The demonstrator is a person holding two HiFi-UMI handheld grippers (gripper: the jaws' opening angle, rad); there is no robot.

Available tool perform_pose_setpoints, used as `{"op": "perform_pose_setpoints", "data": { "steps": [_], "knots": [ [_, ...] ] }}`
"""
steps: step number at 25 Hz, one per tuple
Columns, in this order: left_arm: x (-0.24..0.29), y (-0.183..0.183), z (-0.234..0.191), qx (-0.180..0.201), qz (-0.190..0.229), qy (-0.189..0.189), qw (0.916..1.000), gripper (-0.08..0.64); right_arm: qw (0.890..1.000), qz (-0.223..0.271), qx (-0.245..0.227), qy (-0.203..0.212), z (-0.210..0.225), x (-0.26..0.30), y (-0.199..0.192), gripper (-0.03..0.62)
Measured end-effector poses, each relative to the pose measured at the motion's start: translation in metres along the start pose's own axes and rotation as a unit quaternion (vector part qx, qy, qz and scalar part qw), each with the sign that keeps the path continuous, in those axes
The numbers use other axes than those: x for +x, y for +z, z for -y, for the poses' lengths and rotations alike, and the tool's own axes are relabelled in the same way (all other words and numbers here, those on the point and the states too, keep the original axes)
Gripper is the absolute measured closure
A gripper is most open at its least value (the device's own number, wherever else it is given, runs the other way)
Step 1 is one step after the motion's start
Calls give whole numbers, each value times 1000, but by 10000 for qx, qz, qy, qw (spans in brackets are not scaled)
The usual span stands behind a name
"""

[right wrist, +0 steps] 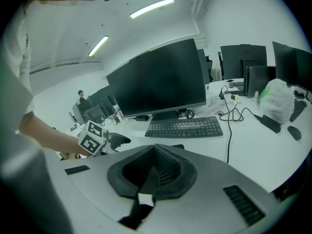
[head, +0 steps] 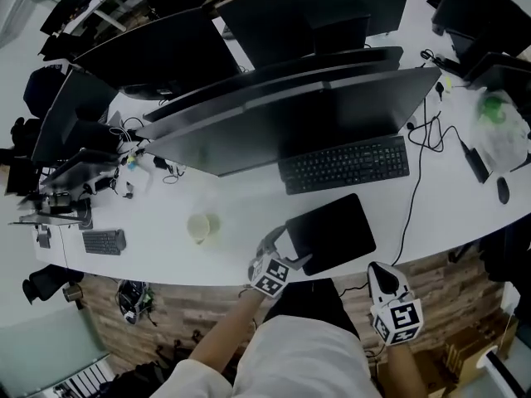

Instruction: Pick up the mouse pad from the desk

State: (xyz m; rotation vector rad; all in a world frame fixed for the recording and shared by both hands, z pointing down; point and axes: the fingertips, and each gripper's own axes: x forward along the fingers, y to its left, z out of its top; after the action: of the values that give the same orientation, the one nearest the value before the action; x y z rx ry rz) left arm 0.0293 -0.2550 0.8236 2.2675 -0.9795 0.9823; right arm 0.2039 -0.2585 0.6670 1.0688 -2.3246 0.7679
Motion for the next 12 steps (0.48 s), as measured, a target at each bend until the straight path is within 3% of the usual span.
{"op": "perform_pose_setpoints", "data": {
  "steps": [12],
  "knots": [
    [64, -50, -19, 295, -863, -250, 9955, 86, 9993, -169, 319, -126, 3, 33, -4, 580]
  ]
}}
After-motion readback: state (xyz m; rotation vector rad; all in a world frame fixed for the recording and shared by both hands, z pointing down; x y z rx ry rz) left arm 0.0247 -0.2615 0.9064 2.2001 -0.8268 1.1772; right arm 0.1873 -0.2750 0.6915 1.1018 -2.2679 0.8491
